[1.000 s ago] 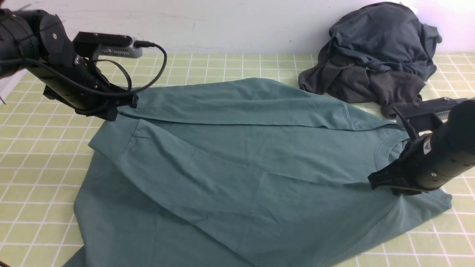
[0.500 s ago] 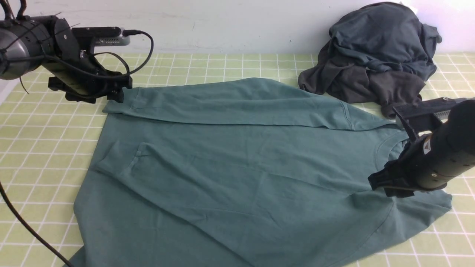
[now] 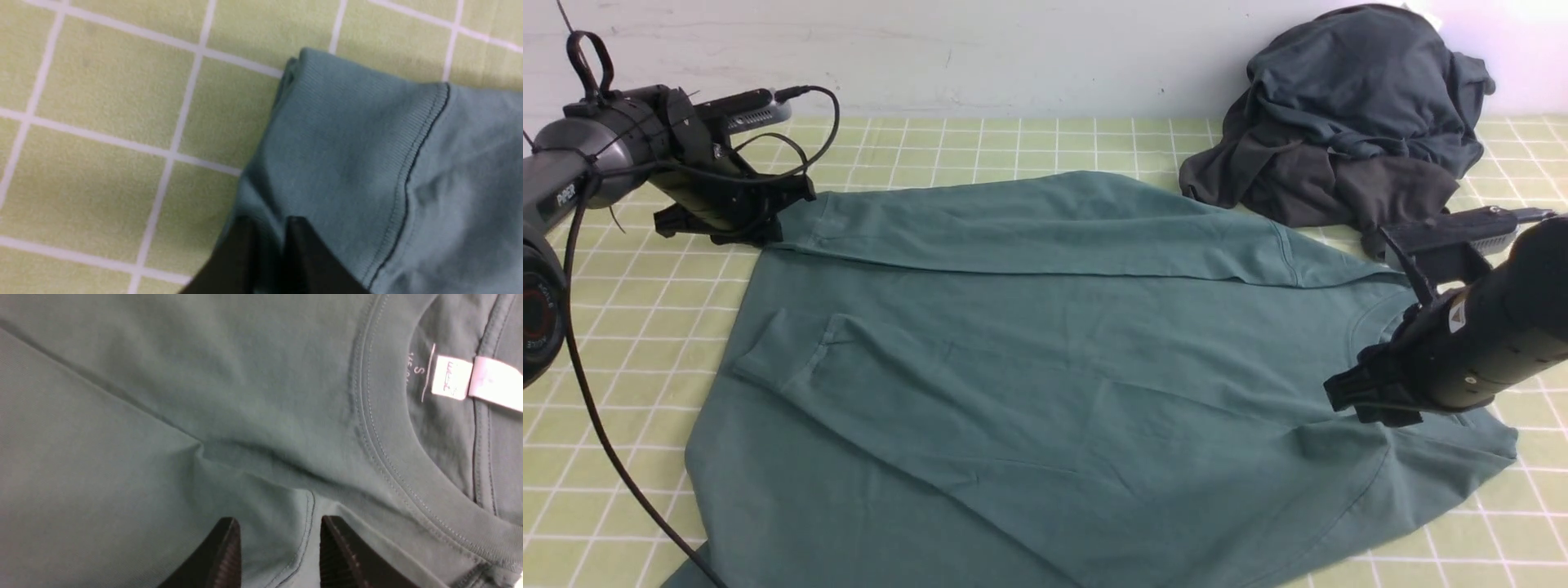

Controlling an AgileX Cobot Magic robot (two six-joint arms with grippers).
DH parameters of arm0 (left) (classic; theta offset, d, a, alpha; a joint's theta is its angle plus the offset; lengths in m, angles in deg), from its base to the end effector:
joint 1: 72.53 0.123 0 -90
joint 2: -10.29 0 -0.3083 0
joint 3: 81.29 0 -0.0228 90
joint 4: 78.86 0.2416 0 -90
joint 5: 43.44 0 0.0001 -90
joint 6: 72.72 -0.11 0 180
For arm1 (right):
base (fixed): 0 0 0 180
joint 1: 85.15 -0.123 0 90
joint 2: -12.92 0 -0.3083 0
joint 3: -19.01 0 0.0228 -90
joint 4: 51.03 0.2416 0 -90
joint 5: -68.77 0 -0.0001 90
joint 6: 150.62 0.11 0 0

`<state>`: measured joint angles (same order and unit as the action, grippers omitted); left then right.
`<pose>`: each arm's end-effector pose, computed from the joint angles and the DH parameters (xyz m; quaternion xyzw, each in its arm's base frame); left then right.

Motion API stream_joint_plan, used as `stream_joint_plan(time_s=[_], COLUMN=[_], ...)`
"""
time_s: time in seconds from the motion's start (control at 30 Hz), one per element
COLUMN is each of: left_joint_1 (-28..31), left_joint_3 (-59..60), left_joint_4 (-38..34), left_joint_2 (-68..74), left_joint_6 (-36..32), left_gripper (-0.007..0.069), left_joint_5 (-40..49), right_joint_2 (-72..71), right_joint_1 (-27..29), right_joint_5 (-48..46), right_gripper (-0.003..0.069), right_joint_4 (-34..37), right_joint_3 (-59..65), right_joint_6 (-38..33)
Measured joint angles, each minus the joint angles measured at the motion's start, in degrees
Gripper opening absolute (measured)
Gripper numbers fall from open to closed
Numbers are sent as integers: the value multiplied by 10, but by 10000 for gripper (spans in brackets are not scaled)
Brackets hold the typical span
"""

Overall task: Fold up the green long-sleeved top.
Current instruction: Use the left arm to clamp the cuff farthest from it, then use the left arm to drag and drop the cuff onto the cuff closest to the left arm

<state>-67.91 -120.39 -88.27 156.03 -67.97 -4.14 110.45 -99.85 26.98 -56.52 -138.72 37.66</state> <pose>0.5537 0.0333 0.1589 -0.1232 0.9460 -0.0686 0.2918 0.2883 0.0684 0.2242 -0.0853 0.9828 -0.0046 0.1640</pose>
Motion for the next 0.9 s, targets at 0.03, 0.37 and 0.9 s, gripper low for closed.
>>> stream_joint_plan(time_s=[0.03,0.37,0.9], left_joint_1=[0,-13,-49], left_joint_3=[-1,-2,272], left_joint_4=[0,8,94], left_joint_2=[0,-87,-293], left_joint_6=[-4,-87,-116], left_gripper=[28,6,6], left_joint_5=[2,135,299], right_joint_2=[0,0,-39], right_joint_1=[0,0,0], right_joint_5=[0,5,-15], right_gripper=[263,263,263], right_joint_4=[0,1,-2], right_joint_3=[0,0,0], right_joint_6=[-1,-10,-9])
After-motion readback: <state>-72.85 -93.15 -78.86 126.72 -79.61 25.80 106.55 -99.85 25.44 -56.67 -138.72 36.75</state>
